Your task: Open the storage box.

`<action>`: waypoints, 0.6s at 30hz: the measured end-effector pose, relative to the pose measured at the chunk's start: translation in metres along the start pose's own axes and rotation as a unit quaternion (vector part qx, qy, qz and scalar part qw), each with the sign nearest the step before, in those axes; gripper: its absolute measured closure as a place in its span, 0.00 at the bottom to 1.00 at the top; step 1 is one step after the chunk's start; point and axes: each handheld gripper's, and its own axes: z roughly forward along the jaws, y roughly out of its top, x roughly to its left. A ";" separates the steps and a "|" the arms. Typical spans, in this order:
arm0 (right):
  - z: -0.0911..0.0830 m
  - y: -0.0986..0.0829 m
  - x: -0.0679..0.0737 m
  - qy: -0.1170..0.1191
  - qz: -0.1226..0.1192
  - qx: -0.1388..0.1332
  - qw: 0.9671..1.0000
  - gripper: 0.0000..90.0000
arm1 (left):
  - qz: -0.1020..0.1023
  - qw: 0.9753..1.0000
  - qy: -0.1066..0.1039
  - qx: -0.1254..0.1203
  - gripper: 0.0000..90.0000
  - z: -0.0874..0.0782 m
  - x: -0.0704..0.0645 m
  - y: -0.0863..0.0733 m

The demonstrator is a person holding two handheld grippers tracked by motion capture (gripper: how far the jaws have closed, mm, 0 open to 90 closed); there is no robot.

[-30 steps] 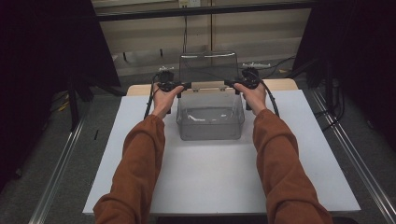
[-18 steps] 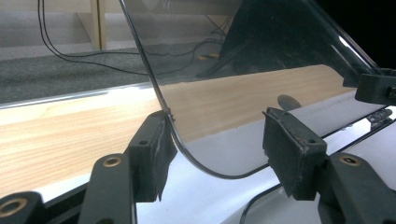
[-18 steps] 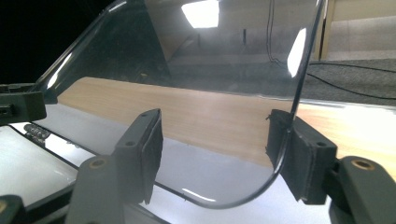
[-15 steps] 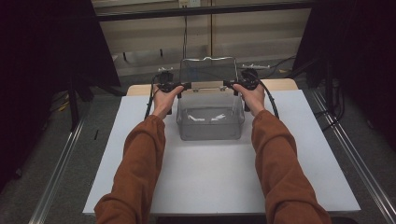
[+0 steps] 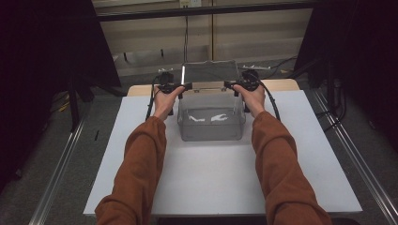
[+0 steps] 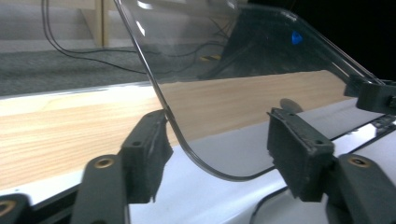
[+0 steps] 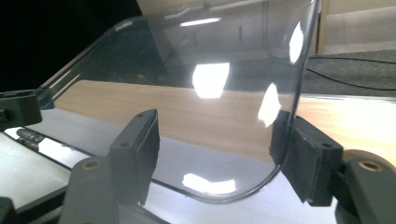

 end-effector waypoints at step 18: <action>-0.006 0.001 0.001 -0.034 -0.036 -0.011 0.999 0.22 | -0.004 1.000 -0.002 -0.019 0.23 -0.006 0.004 -0.002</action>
